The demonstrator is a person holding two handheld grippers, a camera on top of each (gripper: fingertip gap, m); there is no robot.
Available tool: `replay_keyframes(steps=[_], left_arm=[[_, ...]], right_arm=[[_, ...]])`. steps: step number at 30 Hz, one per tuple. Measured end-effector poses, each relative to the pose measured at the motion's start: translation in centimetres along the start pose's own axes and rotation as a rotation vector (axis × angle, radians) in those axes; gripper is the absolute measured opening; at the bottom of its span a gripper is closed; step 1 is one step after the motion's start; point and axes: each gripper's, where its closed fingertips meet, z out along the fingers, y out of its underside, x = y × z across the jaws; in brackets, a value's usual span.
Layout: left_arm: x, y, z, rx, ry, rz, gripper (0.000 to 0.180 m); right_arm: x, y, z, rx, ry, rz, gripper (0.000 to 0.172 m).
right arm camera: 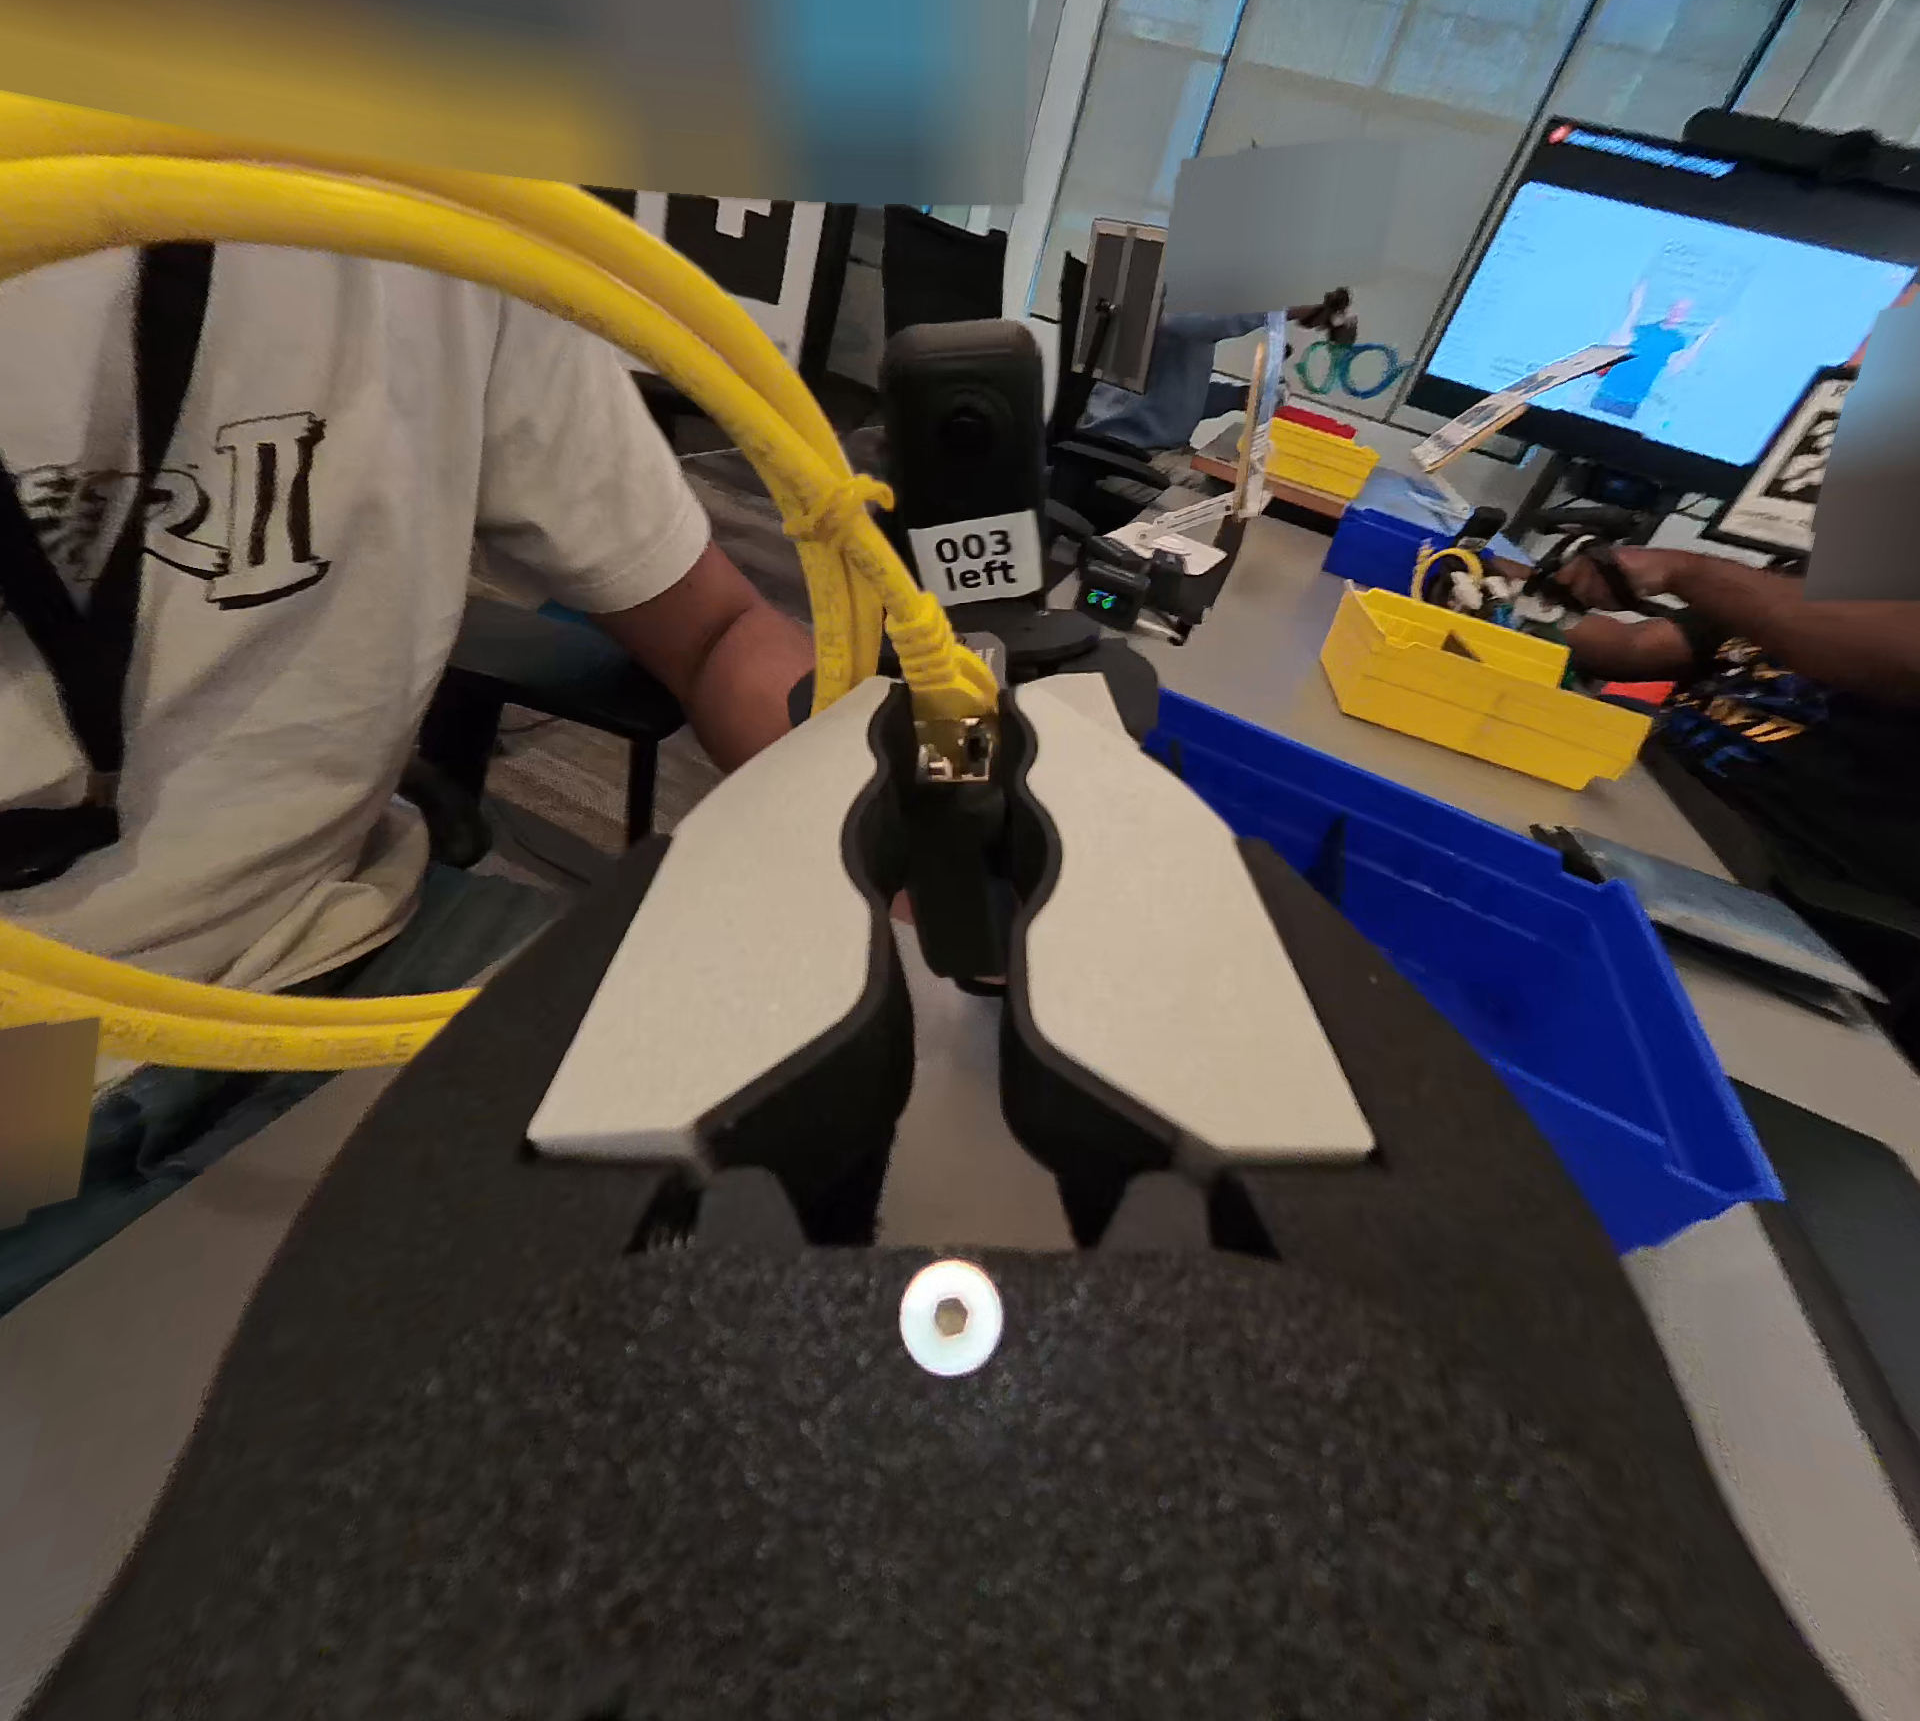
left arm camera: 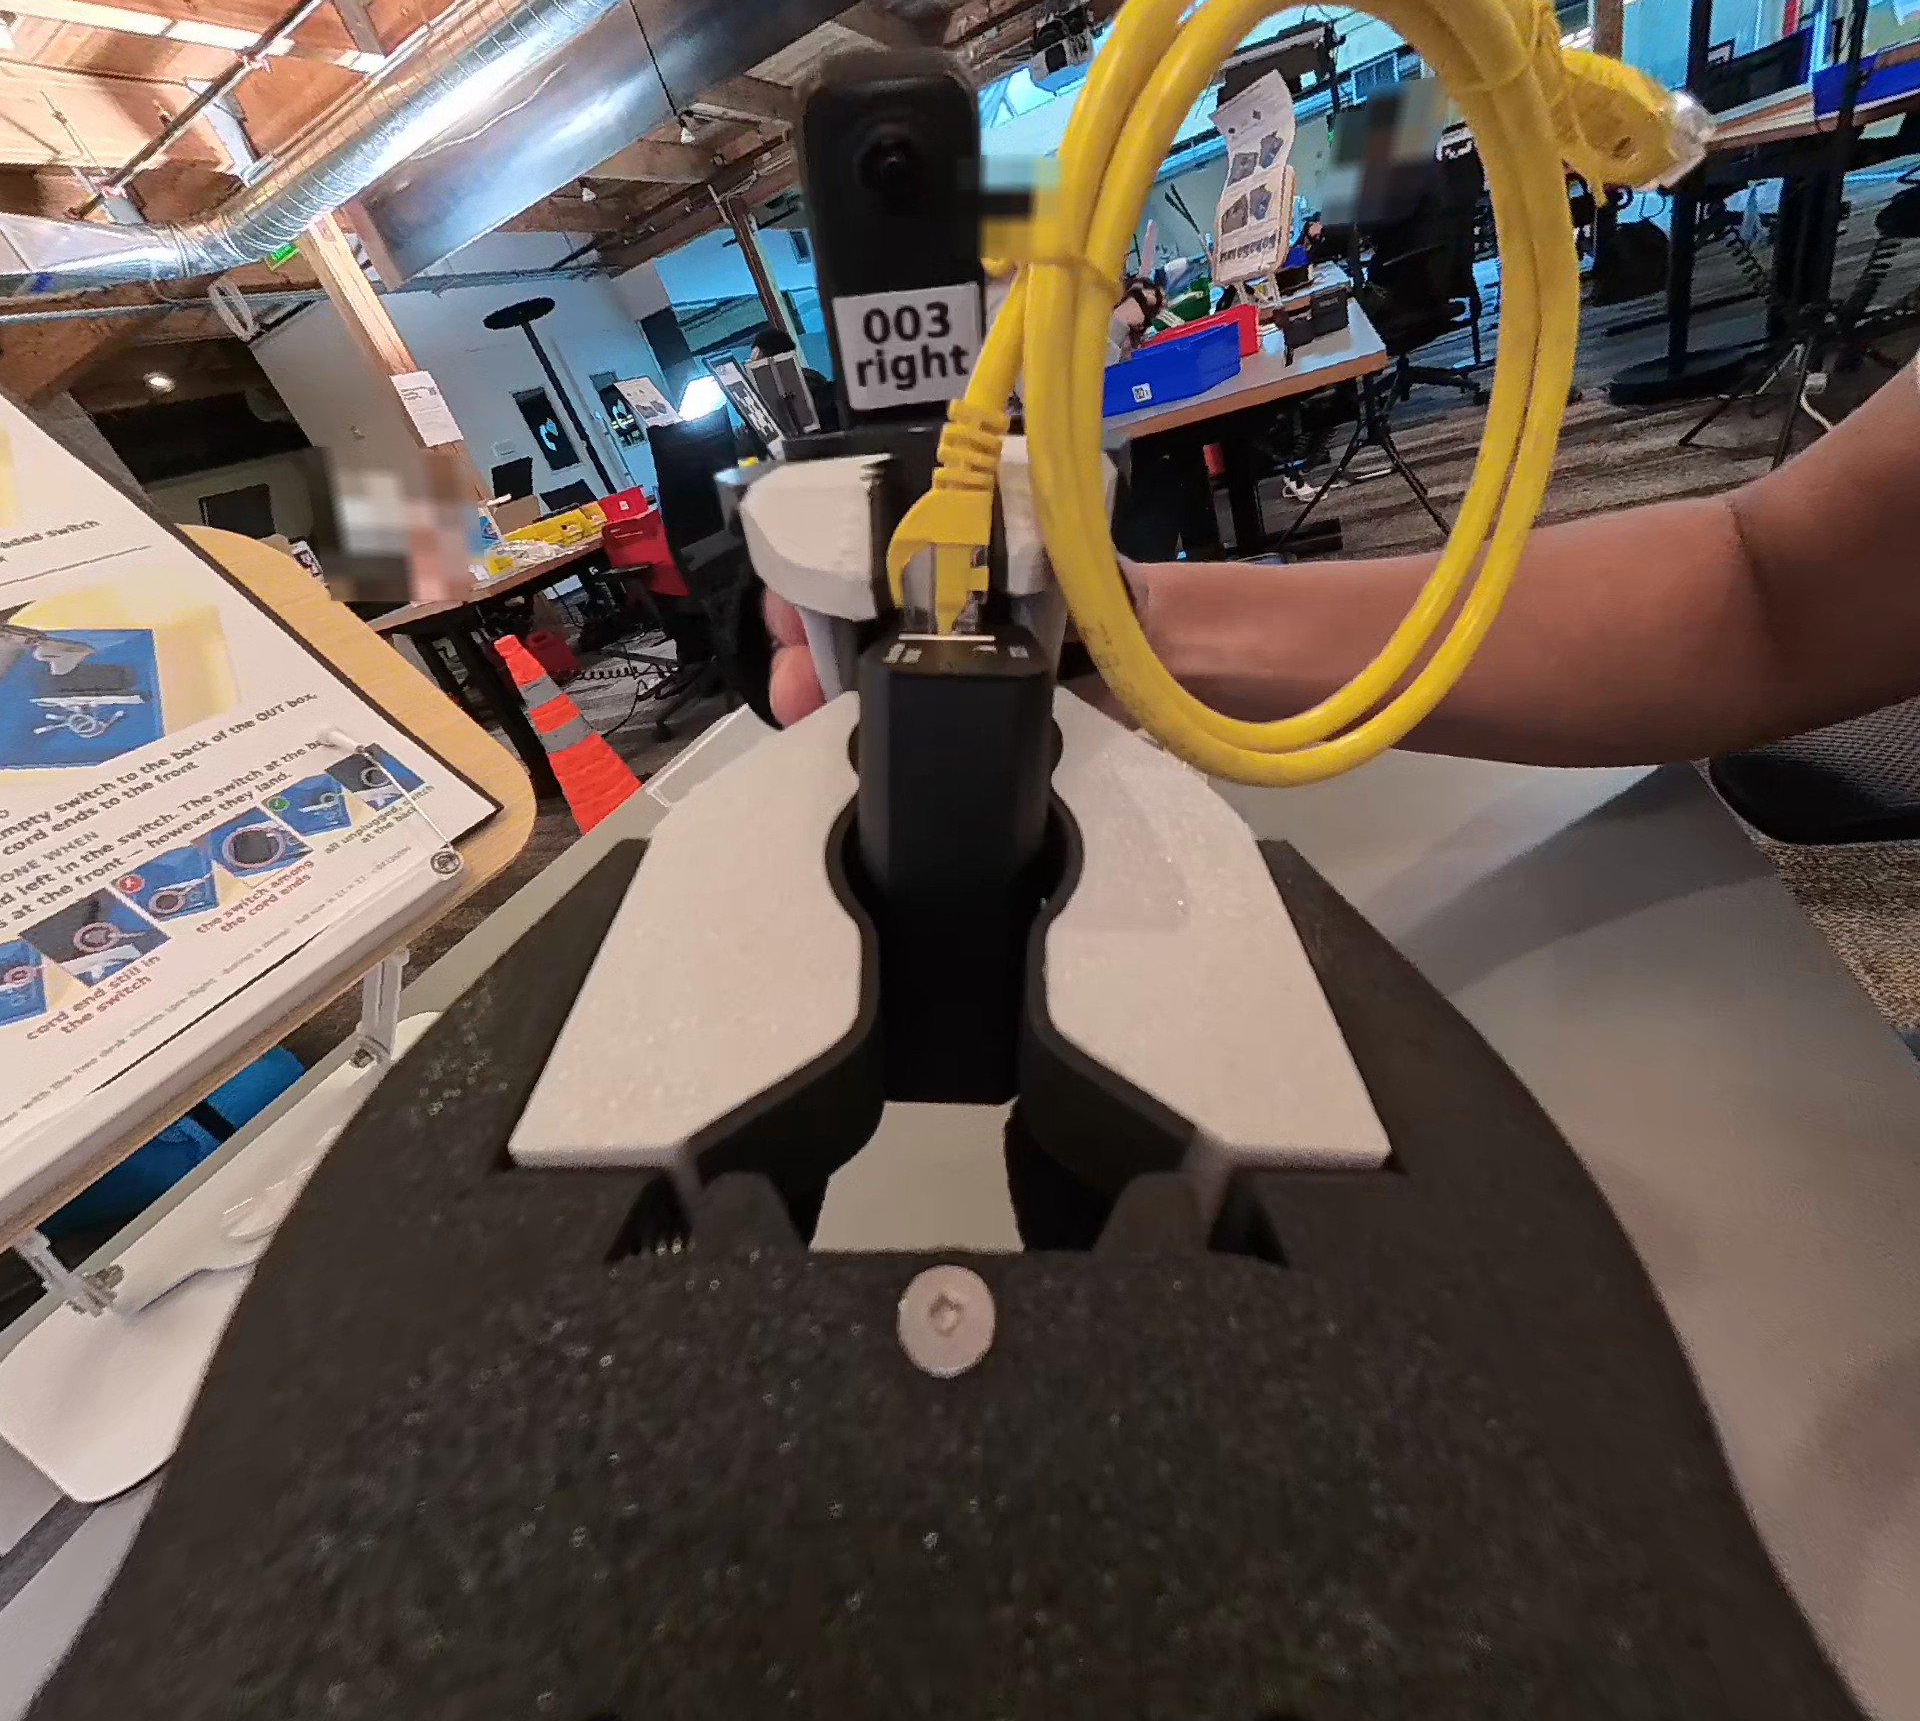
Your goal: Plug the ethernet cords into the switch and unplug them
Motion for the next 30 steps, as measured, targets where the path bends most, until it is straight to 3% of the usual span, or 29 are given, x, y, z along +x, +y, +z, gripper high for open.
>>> replay_keyframes(steps=[6, 14, 20, 23, 27, 30], left_arm=[[0.0, 1.0, 0.4, -0.051, -0.011, 0.031, 0.025], [-0.2, 2.1, 0.7, -0.111, -0.006, -0.017, 0.026], [-1.4, 3.1, 0.5, -0.155, -0.052, 0.017, 0.025], [-2.4, 3.3, 0.1, -0.18, -0.119, 0.13, 0.025], [-3.4, 3.6, -0.2, -0.256, -0.233, 0.319, 0.025], [-4.3, 4.7, -0.2, -0.362, -0.334, 0.47, 0.027]], right_arm=[[-0.2, 0.8, -0.1, -0.098, -0.033, 0.011, 0.013], [0.2, 1.6, -0.5, -0.113, -0.032, 0.022, 0.012], [1.3, 2.2, -0.7, -0.2, 0.031, 0.017, 0.012], [2.5, 3.1, -2.1, -0.335, 0.121, -0.018, 0.022], [5.2, 3.7, -6.9, -0.542, 0.302, 0.039, 0.028], [6.6, 1.6, -9.2, -0.551, 0.477, 0.184, 0.027]])
